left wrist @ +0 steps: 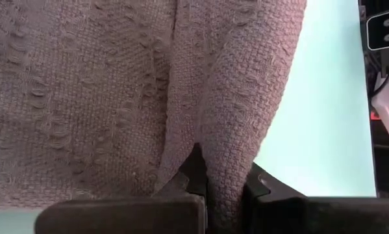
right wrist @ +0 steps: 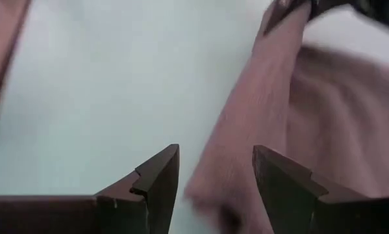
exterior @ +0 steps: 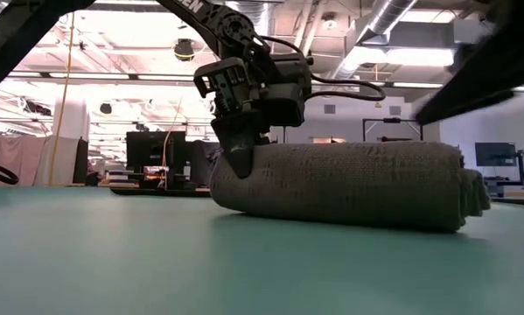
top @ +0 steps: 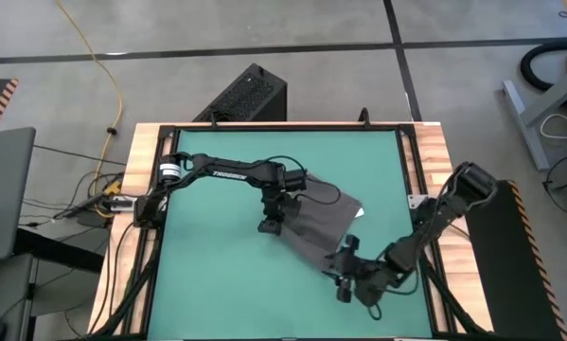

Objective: Roll towel into tight, uniform cylinder
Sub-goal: Roll the gray towel

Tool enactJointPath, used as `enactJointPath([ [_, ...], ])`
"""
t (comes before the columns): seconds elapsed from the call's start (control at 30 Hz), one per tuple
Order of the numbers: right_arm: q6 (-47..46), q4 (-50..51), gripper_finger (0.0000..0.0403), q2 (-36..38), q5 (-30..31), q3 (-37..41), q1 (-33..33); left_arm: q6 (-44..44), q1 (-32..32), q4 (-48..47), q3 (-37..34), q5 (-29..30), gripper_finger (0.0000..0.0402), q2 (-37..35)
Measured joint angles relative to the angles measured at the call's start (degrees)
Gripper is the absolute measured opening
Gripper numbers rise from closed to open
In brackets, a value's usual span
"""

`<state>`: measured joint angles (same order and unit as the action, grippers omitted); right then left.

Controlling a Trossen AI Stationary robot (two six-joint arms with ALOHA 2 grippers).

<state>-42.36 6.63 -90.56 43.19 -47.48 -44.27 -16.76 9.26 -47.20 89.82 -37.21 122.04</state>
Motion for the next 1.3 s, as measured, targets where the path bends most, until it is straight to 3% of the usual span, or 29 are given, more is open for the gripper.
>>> enactJointPath([
  [0.17, 5.2, 4.3, 0.0221, -2.6, -4.5, -4.1, 4.7, 0.0, 0.0, 0.1, 0.0, 0.0, 0.0007, 0.0],
  [0.33, -1.8, 9.5, 0.0221, -2.5, -7.5, -5.9, 7.1, -0.7, 0.2, 0.9, 0.0, -0.1, 0.0007, 0.0],
  [0.5, -3.0, 7.7, 0.0221, -3.4, -10.6, -5.9, 7.2, -1.1, 0.3, 1.2, 0.0, -0.1, 0.0007, 0.0],
  [0.9, -4.9, 13.4, 0.0216, -10.0, -10.5, -6.9, 7.7, 0.1, 0.5, 8.5, -4.2, -4.4, 0.0008, 0.0],
  [1.07, -7.2, 17.4, 0.0157, -11.6, -11.2, -9.5, 7.8, 0.7, 0.5, 9.4, -7.6, -6.0, 0.0009, -0.1],
  [1.23, -7.3, 17.0, 0.004, -9.8, -18.9, -12.0, 9.3, 1.5, 0.7, 8.5, -7.7, -10.1, 0.0009, -0.1],
  [1.3, -7.3, 15.7, 0.0031, -8.4, -21.5, -12.3, 9.8, 1.5, 0.6, 7.6, -7.7, -12.4, 0.001, -0.1],
])
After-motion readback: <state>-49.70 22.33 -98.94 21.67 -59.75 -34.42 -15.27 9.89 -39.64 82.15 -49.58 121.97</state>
